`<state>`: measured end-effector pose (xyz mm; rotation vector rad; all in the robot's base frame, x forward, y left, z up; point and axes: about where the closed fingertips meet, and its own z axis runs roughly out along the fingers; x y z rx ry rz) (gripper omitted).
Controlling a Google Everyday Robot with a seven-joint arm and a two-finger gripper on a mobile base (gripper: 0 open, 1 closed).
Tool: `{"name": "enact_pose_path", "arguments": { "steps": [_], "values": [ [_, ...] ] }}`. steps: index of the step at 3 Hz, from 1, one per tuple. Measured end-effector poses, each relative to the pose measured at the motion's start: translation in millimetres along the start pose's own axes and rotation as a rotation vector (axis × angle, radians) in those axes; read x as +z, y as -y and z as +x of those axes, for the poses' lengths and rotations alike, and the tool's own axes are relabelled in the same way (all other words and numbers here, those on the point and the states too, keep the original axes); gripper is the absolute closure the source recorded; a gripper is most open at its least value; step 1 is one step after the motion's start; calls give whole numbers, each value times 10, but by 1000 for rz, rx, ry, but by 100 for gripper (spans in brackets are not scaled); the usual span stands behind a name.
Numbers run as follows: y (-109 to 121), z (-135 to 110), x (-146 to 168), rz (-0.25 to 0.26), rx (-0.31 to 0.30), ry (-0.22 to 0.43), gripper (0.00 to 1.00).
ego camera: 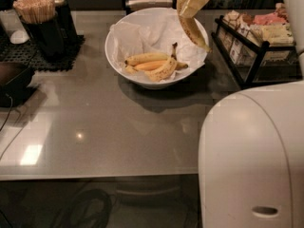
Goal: Pick banana from white bowl
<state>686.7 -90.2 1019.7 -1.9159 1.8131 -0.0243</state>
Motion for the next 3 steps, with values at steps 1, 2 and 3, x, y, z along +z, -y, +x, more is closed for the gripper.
{"name": "enact_pose_path", "arguments": {
  "steps": [1, 2, 3],
  "values": [
    [-253, 67, -236, -14, 29, 66, 100],
    [-600, 40, -413, -39, 63, 240, 100],
    [-984, 10, -403, -83, 109, 464, 100]
  ]
}}
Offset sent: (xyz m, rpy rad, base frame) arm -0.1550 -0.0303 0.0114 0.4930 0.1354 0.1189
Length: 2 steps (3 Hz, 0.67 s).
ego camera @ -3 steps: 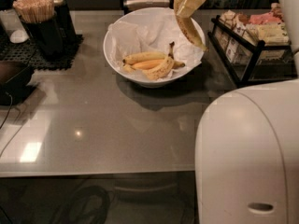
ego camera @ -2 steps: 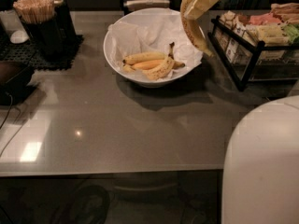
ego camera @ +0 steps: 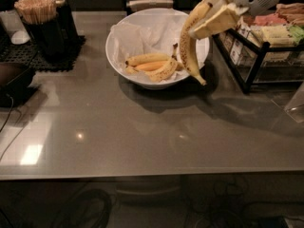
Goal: Pick banana from white bowl
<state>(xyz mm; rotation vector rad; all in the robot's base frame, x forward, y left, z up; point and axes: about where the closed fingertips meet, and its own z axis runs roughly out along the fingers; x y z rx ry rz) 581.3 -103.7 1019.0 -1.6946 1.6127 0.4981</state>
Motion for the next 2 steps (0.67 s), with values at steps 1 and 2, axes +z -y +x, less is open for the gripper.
{"name": "enact_pose_path", "arguments": {
  "steps": [1, 2],
  "values": [
    [-335, 13, -37, -22, 43, 204, 100],
    [-536, 29, -154, -25, 69, 302, 100]
  ]
}}
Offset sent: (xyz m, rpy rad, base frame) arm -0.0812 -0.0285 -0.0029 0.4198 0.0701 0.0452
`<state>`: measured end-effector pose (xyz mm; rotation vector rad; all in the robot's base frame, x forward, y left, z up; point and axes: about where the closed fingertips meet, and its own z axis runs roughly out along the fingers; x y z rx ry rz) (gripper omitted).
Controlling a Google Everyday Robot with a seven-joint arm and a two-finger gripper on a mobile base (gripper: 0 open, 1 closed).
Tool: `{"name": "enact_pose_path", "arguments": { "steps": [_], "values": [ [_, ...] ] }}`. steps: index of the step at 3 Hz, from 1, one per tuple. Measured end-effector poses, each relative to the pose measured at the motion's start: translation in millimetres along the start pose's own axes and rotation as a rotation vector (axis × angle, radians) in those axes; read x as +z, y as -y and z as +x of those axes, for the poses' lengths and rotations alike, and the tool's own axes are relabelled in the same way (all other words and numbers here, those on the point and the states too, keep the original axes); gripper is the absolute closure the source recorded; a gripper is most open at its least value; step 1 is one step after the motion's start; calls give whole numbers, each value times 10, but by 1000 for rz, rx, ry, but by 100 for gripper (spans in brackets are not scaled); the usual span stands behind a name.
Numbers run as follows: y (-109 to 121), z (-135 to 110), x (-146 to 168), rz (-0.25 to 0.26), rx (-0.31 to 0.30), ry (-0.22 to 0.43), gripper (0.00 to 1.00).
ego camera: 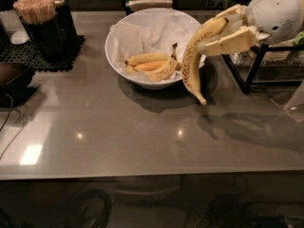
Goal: Pick banana from white bowl
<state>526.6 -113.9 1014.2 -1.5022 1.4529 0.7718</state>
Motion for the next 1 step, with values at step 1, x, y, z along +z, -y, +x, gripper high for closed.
{"name": "enact_pose_path", "arguments": {
  "steps": [1],
  "values": [
    [-17, -6, -32, 4, 5, 9, 100]
  ]
}}
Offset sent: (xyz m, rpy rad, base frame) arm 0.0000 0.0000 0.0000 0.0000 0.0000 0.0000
